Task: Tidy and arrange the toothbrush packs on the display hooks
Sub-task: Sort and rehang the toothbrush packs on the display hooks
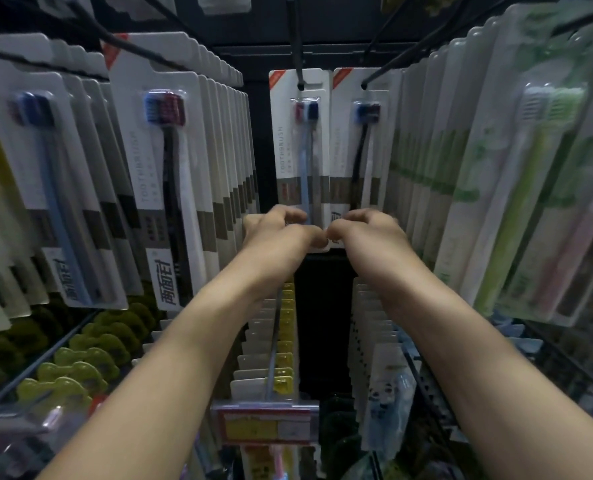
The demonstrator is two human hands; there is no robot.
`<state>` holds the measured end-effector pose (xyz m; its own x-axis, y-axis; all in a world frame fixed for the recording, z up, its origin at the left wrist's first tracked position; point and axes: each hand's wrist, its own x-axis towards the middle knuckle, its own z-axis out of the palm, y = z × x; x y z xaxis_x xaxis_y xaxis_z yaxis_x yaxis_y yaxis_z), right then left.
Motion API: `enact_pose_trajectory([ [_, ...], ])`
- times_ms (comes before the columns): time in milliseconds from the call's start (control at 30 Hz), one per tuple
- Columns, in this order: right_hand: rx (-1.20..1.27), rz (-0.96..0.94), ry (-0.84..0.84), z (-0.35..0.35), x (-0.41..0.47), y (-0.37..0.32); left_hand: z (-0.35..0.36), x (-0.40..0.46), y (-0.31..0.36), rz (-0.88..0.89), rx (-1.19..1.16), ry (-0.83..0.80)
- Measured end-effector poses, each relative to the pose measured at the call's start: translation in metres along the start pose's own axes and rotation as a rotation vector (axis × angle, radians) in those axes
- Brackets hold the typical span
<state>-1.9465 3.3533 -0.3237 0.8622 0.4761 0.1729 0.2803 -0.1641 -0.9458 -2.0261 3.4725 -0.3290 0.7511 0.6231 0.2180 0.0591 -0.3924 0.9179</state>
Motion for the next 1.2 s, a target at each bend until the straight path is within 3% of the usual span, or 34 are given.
enact_pose_trajectory([
  [467,0.052,-0.038,-0.036,-0.002,0.003,0.004,0.001,-0.007,0.006,0.021,-0.039,0.047],
  [900,-0.144,-0.129,0.070,-0.003,-0.008,-0.002,0.003,-0.014,0.015,0.138,0.095,0.193],
  [1200,-0.137,-0.100,0.055,0.000,-0.012,-0.006,0.002,-0.016,0.017,0.136,-0.013,0.172],
])
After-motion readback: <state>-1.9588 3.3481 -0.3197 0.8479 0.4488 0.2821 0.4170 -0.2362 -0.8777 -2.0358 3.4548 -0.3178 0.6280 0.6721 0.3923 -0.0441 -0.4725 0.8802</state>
